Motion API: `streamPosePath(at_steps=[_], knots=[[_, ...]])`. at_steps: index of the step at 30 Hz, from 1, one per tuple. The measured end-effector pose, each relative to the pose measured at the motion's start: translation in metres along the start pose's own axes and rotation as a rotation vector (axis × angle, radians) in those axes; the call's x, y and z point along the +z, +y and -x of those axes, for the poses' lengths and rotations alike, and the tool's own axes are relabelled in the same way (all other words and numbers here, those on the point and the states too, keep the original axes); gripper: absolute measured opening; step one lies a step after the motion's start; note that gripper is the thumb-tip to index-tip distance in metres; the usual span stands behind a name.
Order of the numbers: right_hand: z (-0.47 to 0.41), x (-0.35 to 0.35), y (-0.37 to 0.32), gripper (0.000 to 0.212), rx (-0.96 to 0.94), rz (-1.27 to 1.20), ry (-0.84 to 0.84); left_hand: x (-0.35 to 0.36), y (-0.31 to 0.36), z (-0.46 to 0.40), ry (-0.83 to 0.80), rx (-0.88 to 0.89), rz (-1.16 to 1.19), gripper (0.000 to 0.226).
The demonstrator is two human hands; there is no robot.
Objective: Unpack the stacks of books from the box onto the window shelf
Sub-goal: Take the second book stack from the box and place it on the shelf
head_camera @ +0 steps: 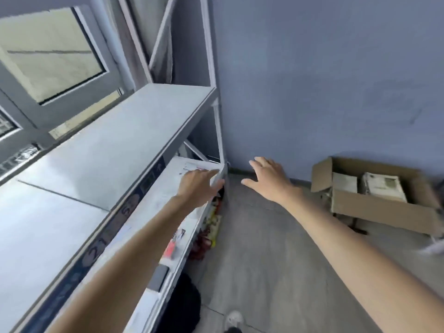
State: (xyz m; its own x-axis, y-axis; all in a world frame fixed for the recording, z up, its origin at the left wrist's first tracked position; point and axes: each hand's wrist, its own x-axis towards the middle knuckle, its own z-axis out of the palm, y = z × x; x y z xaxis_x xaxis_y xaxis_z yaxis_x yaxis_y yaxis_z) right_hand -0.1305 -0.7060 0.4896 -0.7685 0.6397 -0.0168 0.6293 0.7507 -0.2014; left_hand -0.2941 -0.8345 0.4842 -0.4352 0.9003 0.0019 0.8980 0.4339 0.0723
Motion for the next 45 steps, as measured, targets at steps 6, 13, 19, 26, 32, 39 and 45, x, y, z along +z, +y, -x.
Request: streamPosePath(at_steps=[6, 13, 19, 26, 32, 39, 45], knots=[[-0.010, 0.005, 0.110, 0.065, 0.250, -0.022, -0.004, 0.031, 0.085, -0.112, -0.042, 0.264, 0.035, 0.048], [0.013, 0.018, 0.235, 0.064, 0.535, -0.088, -0.034, 0.065, 0.204, -0.210, -0.157, 0.470, 0.040, 0.044], [0.027, 0.029, 0.357, 0.067, 0.668, -0.088, -0.086, 0.110, 0.316, -0.271, -0.222, 0.603, 0.026, 0.050], [0.030, 0.035, 0.495, 0.069, 0.685, -0.095, -0.197, 0.161, 0.426, -0.328, -0.276, 0.569, 0.047, 0.055], [0.012, 0.042, 0.594, 0.068, 0.683, -0.101, -0.278, 0.197, 0.488, -0.380, -0.350, 0.551, 0.003, 0.055], [-0.052, 0.074, 0.698, 0.061, 0.657, -0.129, -0.332, 0.266, 0.549, -0.463, -0.398, 0.510, 0.020, 0.053], [-0.115, 0.121, 0.762, 0.062, 0.605, -0.203, -0.430, 0.323, 0.577, -0.524, -0.517, 0.392, 0.027, 0.054]])
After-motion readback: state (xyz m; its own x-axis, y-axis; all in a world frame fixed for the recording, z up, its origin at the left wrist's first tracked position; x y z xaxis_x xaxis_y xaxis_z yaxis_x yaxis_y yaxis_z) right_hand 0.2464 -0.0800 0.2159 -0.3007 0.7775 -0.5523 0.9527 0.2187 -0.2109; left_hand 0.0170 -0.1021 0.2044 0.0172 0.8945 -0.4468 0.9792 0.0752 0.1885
